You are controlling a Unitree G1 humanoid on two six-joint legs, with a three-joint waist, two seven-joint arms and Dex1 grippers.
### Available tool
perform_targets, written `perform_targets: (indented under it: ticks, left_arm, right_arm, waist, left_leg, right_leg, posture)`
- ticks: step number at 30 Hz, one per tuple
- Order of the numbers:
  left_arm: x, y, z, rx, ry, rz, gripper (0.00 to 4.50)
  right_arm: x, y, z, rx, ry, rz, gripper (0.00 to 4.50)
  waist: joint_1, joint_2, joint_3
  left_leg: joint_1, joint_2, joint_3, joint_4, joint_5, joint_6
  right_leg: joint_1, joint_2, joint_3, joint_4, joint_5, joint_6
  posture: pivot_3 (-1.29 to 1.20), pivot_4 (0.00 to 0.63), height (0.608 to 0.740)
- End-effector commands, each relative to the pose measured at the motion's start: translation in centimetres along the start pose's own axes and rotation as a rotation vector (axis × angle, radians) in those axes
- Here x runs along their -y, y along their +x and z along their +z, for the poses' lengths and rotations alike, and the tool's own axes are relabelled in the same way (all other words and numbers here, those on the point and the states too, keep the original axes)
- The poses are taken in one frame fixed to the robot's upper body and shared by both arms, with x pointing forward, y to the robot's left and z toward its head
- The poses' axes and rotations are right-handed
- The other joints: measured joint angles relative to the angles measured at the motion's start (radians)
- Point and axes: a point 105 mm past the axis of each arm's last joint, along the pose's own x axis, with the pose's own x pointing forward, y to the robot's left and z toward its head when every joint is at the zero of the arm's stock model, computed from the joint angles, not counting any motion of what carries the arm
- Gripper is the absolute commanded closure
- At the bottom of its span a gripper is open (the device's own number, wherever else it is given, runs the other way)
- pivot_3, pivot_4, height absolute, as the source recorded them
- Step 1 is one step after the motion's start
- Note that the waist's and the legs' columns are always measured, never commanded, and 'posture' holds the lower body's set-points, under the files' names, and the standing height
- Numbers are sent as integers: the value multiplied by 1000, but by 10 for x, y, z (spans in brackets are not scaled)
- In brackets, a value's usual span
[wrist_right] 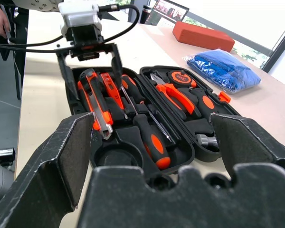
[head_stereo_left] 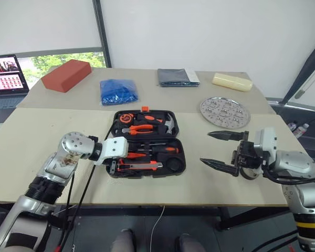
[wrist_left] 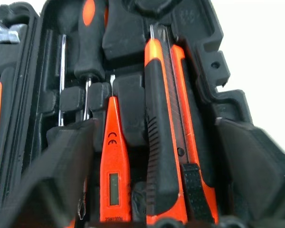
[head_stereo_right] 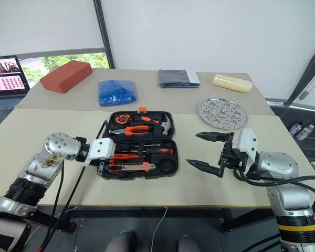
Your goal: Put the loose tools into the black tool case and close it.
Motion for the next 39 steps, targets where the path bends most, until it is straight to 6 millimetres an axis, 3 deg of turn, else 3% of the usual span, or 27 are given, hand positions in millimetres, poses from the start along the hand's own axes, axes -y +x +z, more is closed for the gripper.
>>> perform_targets:
  ticks: [1,2,5,8,14,15,19,23,27,32,39]
  left_arm:
    - [-15,-19,27,243,-77,44,59]
    - [-15,-25,29,299,-101,50,59]
    - [-12,-30,30,386,-134,64,755]
    - [-10,-25,27,418,-104,110,1869]
    - [-7,-4,-2,314,-72,191,4323]
    - [-8,-1,-4,310,-83,199,4491]
    - [8,17,-19,252,-103,137,4491]
    - [16,23,-30,193,-108,114,4491]
    - [15,29,-47,108,-189,141,4491]
    - [32,39,-67,-1,-349,68,4491]
    - [22,35,-44,151,-261,131,4491]
  right_arm:
    - [6,0,5,30,-27,-22,0]
    - [7,-1,4,30,-21,-28,0]
    - [8,-3,0,29,-11,-42,0]
    - [8,-3,-2,30,-6,-48,0]
    - [7,-3,-4,30,5,-65,0]
    - [7,-3,-4,29,6,-65,0]
    - [3,-2,-6,24,12,-61,0]
    - [3,-5,-6,18,14,-66,0]
    - [1,-7,-8,13,22,-75,0]
    - [-3,-7,-8,8,38,-71,0]
    - [-1,-14,-6,-17,45,-94,0]
  waist:
    - [0,0,0]
    - [0,0,0]
    - [-1,0,0]
    - [0,0,0]
    - [1,0,0]
    - [1,0,0]
    - [2,0,0]
    - [2,1,0]
    - [2,3,-2]
    - [1,7,-4]
    - [0,14,-9]
  left_leg:
    - [0,0,0,1,0,0]
    - [0,0,0,1,0,0]
    - [0,0,-1,2,0,0]
    - [1,0,0,2,0,0]
    - [2,0,-1,2,0,0]
    - [2,0,-1,2,0,0]
    - [2,0,-1,2,0,0]
    - [2,0,-1,2,0,0]
    - [4,0,-1,2,0,0]
    - [10,0,-1,2,0,-1]
    - [16,0,-1,2,-3,-5]
  right_leg:
    - [0,0,0,0,0,0]
    - [0,0,0,1,0,0]
    - [0,0,0,1,0,0]
    - [2,0,0,1,0,0]
    - [3,0,0,1,0,0]
    - [2,0,0,1,0,0]
    - [3,0,0,1,1,0]
    - [3,0,0,1,1,0]
    - [5,0,0,1,0,0]
    - [10,0,0,1,-3,3]
    - [16,-1,0,0,-6,0]
  posture:
    - [0,150,740]
    - [0,150,740]
    - [0,150,740]
    - [0,150,740]
    - [0,150,740]
    - [0,150,740]
    - [0,150,740]
    - [0,150,740]
    - [0,150,740]
    - [0,150,740]
    - [0,150,740]
